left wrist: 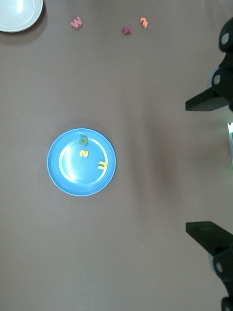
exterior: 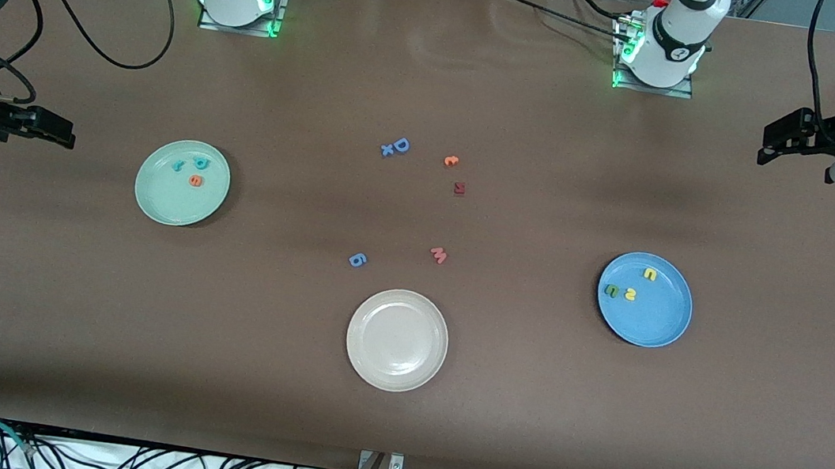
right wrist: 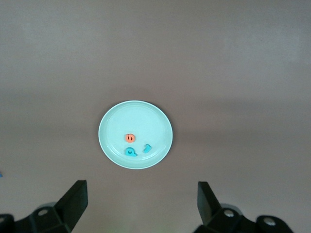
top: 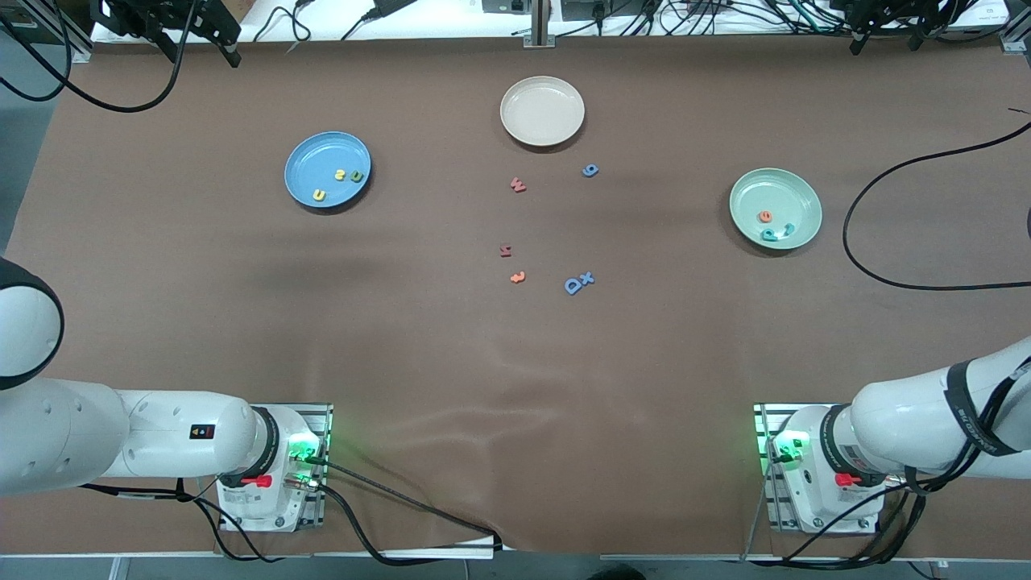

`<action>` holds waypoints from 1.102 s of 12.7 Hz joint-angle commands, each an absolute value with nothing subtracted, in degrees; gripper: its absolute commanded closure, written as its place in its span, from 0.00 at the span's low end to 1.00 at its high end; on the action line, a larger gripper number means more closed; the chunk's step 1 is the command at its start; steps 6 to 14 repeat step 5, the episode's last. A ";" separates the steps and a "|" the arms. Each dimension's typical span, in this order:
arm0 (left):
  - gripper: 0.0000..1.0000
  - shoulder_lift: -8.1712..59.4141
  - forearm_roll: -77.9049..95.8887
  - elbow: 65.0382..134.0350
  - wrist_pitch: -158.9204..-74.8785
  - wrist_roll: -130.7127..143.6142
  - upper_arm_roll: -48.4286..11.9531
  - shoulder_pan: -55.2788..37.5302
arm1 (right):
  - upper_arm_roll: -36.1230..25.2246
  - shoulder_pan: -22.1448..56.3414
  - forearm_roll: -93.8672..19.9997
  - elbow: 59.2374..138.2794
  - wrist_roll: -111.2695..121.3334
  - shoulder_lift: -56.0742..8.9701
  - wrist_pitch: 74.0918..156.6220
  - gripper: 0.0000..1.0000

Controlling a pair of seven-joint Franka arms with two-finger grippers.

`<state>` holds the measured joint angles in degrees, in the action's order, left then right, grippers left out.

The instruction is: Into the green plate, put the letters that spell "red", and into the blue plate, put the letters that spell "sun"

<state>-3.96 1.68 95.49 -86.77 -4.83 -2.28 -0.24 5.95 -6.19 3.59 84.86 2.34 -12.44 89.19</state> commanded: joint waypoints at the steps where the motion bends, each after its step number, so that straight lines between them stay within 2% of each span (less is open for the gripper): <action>1: 0.00 -3.52 1.14 94.66 -86.92 -5.71 -2.64 0.26 | 6.50 -6.59 3.87 85.87 1.50 -11.25 89.74 0.00; 14: 0.00 -3.60 1.14 94.66 -86.92 -5.80 -2.64 0.35 | 6.59 -6.50 3.96 85.78 1.58 -11.34 89.65 0.00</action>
